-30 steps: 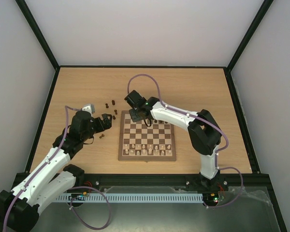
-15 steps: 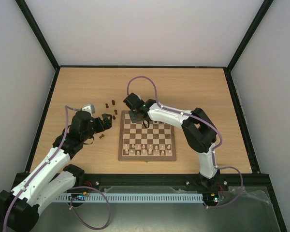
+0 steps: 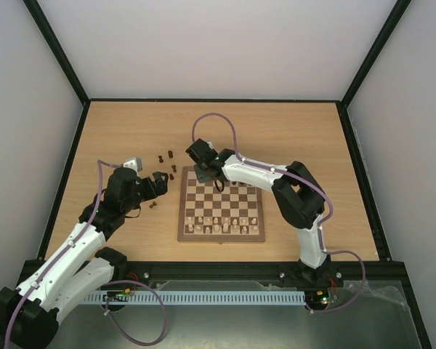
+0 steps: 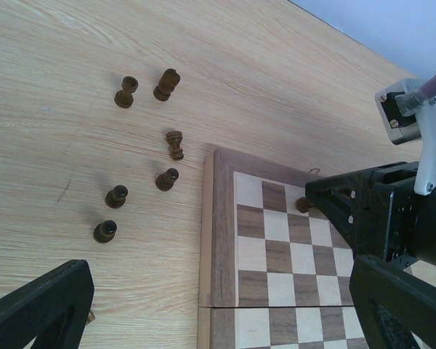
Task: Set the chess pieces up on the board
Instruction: Place the chess piece on the chessboard, then pick up the chess piece at the center of the board.
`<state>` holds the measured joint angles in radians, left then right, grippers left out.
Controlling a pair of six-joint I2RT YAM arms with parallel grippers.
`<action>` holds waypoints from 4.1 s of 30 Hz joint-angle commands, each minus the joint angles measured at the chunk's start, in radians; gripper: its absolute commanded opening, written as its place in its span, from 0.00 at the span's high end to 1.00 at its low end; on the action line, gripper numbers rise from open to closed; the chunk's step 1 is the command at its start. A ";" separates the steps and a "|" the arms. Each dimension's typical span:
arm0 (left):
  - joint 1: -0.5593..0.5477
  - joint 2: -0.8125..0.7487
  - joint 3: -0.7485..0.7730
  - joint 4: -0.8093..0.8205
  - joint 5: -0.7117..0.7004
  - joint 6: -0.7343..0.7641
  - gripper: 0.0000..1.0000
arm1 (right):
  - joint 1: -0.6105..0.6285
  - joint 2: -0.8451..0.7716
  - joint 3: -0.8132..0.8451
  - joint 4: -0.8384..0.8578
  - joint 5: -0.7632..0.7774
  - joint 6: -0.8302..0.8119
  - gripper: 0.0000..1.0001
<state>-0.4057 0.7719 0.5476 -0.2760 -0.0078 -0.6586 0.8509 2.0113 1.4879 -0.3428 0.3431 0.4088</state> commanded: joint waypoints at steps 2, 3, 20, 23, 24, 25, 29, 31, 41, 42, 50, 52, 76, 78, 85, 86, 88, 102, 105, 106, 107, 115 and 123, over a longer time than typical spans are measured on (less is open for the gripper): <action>-0.005 -0.005 -0.011 -0.010 -0.011 -0.002 0.01 | -0.011 0.014 -0.005 0.021 0.030 0.015 0.91; -0.005 -0.005 -0.013 -0.009 -0.011 -0.002 0.01 | -0.012 0.015 -0.005 0.023 0.028 0.015 0.91; -0.005 -0.006 -0.014 -0.008 -0.012 -0.002 0.00 | -0.020 0.053 0.010 0.022 0.001 0.016 0.82; -0.005 -0.007 -0.014 -0.008 -0.009 -0.003 0.01 | -0.021 0.050 0.011 0.020 0.002 0.016 0.78; -0.005 -0.006 -0.015 -0.008 -0.009 -0.002 0.01 | -0.021 0.049 0.011 0.018 0.005 0.016 0.77; -0.005 -0.005 -0.015 -0.008 -0.009 -0.001 0.01 | -0.021 0.048 0.010 0.018 0.004 0.015 0.76; -0.005 -0.005 -0.014 -0.005 -0.008 -0.002 0.00 | -0.020 0.039 0.010 0.019 0.001 0.015 0.73; -0.005 -0.006 -0.016 -0.007 -0.008 -0.002 0.01 | -0.020 0.034 0.011 0.019 0.001 0.015 0.72; -0.005 -0.010 -0.015 -0.007 -0.008 -0.003 0.01 | -0.021 -0.053 0.025 0.016 -0.012 0.017 0.58; -0.005 -0.010 -0.014 -0.006 -0.008 -0.004 0.01 | -0.021 -0.069 0.028 0.015 -0.016 0.016 0.57; -0.006 0.009 0.005 0.004 -0.014 -0.008 0.01 | -0.020 -0.221 0.046 -0.013 -0.063 0.014 0.43; -0.005 0.019 0.010 0.008 -0.017 -0.011 0.01 | -0.020 -0.268 0.038 -0.019 -0.081 0.012 0.33; -0.005 0.203 0.033 0.011 -0.130 -0.079 0.00 | -0.020 -0.608 -0.357 0.086 -0.142 0.032 0.01; -0.007 0.231 0.028 0.016 -0.147 -0.088 0.01 | -0.020 -0.620 -0.380 0.101 -0.142 0.036 0.01; -0.013 0.356 0.004 0.068 -0.218 -0.107 0.06 | -0.020 -0.632 -0.423 0.132 -0.163 0.041 0.02; -0.014 0.378 0.003 0.081 -0.222 -0.106 0.08 | -0.020 -0.631 -0.425 0.135 -0.166 0.042 0.01; -0.021 0.423 0.003 0.108 -0.241 -0.102 0.15 | -0.020 -0.629 -0.431 0.139 -0.172 0.044 0.01; -0.048 0.625 0.034 0.197 -0.302 -0.059 0.55 | -0.021 -0.608 -0.433 0.153 -0.187 0.044 0.00; -0.048 0.648 0.044 0.209 -0.306 -0.050 0.62 | -0.021 -0.605 -0.431 0.153 -0.183 0.042 0.00; -0.048 0.655 0.049 0.211 -0.309 -0.047 0.66 | -0.020 -0.604 -0.430 0.151 -0.182 0.041 0.00; -0.048 0.663 0.054 0.213 -0.310 -0.044 0.68 | -0.020 -0.603 -0.429 0.152 -0.181 0.039 0.00; -0.051 0.697 0.084 0.212 -0.336 -0.036 0.70 | -0.021 -0.592 -0.428 0.151 -0.184 0.036 0.00; -0.063 0.701 0.091 0.190 -0.330 -0.040 0.83 | -0.020 -0.588 -0.431 0.154 -0.186 0.036 0.01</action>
<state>-0.4599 1.4666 0.6189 -0.0738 -0.3187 -0.6983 0.8326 1.4113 1.0645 -0.2012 0.1589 0.4423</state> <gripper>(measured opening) 0.179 0.994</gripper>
